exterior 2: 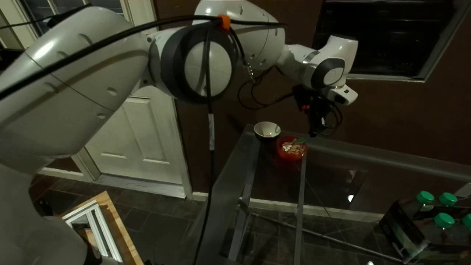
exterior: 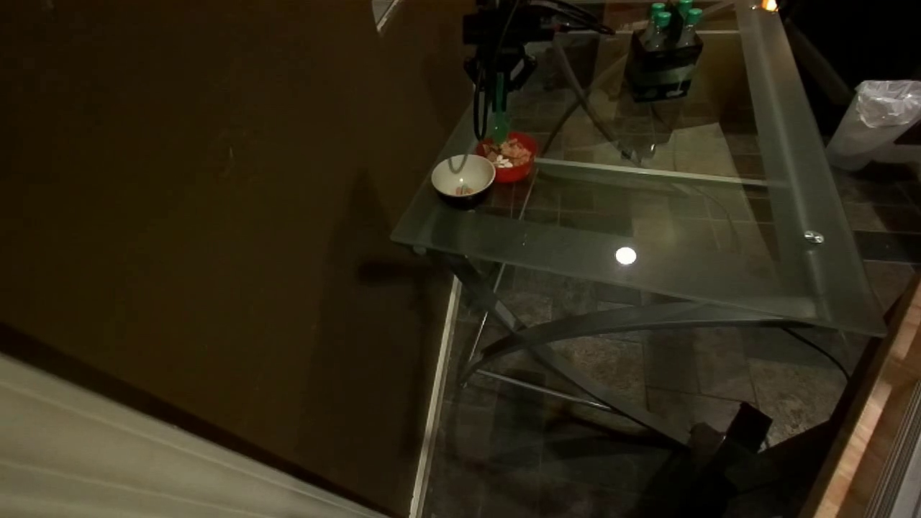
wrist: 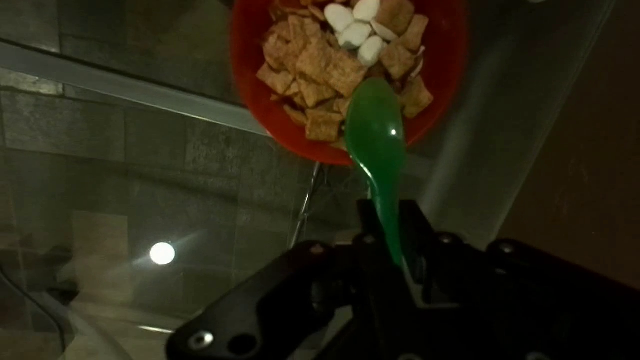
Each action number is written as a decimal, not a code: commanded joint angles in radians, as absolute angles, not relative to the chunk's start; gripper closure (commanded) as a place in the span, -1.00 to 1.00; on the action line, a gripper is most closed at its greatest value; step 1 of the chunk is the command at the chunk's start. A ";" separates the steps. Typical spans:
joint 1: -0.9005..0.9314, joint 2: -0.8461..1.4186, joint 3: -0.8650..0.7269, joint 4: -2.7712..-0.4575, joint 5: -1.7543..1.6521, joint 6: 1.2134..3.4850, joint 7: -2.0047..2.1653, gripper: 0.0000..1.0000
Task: Use the green spoon to put some of the contents of the pink bowl into the ceramic bowl
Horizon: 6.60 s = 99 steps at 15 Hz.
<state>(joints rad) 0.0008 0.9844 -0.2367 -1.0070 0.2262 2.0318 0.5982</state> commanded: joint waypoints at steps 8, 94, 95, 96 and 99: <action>0.123 0.806 -0.256 -1.342 0.019 2.258 0.754 0.89; 0.220 0.810 -0.243 -1.449 -0.437 2.386 1.132 0.92; 0.217 0.811 -0.241 -1.447 -0.432 2.386 1.126 0.92; 0.212 0.810 -0.237 -1.446 -0.424 2.387 1.118 0.92; 0.199 0.808 -0.231 -1.444 -0.400 2.390 1.095 0.92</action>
